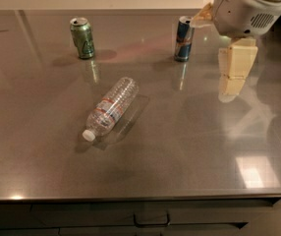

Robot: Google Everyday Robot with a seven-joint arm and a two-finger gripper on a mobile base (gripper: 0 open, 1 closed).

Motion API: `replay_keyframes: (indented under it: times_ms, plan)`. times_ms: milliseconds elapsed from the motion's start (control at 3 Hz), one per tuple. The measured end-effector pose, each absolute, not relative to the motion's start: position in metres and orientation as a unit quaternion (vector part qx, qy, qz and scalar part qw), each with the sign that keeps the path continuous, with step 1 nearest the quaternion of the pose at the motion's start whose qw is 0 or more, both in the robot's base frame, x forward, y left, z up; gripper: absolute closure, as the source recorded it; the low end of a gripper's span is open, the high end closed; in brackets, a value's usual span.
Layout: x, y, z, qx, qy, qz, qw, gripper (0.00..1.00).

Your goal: Place water bottle upright

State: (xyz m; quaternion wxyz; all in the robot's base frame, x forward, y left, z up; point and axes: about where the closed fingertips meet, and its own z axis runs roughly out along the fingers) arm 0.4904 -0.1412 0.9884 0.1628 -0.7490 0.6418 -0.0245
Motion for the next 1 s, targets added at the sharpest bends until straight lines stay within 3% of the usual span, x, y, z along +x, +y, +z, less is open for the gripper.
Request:
replay_keyframes:
  times_ms: [1000]
  plan:
    - [0.477,-0.047,0.976,-0.876,0.462,-0.023,0.139,0.00]
